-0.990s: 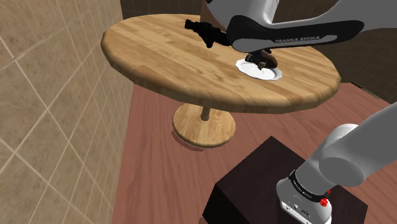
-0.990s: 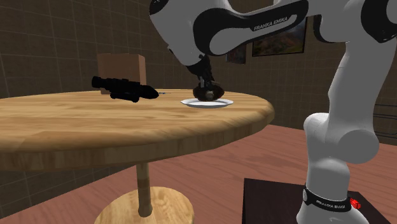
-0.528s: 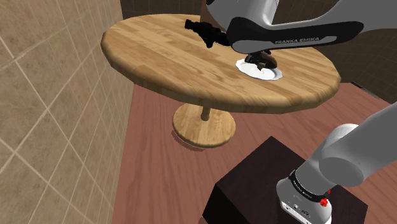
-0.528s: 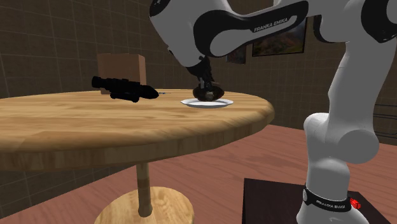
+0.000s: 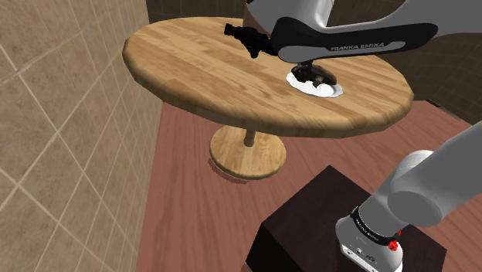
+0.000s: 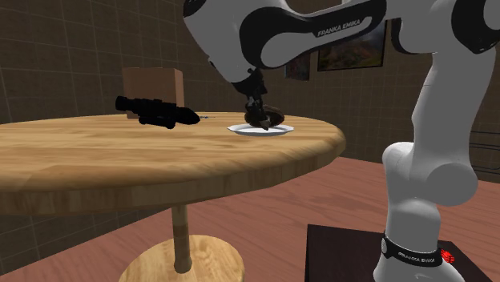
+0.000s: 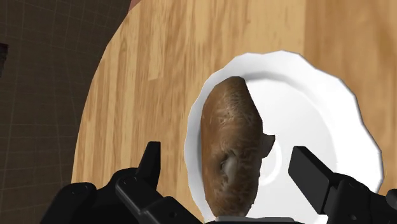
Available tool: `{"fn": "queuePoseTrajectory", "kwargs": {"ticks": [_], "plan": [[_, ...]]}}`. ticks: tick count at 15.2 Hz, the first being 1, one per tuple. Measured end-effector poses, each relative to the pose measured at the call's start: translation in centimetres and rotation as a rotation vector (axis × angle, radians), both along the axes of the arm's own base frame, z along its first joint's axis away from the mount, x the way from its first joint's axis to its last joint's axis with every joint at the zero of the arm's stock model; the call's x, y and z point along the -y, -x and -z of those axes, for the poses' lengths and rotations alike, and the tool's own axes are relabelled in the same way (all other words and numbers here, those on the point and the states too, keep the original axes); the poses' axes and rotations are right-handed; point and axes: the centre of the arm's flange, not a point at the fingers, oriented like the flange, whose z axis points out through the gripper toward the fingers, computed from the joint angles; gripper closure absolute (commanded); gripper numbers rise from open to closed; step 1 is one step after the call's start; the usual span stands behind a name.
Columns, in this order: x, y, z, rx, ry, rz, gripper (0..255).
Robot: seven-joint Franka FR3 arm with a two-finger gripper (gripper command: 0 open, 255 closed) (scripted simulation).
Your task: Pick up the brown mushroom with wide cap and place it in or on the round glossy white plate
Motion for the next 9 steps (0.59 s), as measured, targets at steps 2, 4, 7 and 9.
{"fn": "queuePoseTrajectory", "kwargs": {"ticks": [2,4,7,9], "plan": [[-1.8,-0.8,-1.5,0.001,0.0,-0.001,0],[-2.5,-0.8,-1.9,0.0,0.0,0.0,0],[-2.8,-0.9,-2.0,0.0,0.0,0.0,0],[-2.8,-0.9,-2.0,0.0,0.0,0.0,0]]}}
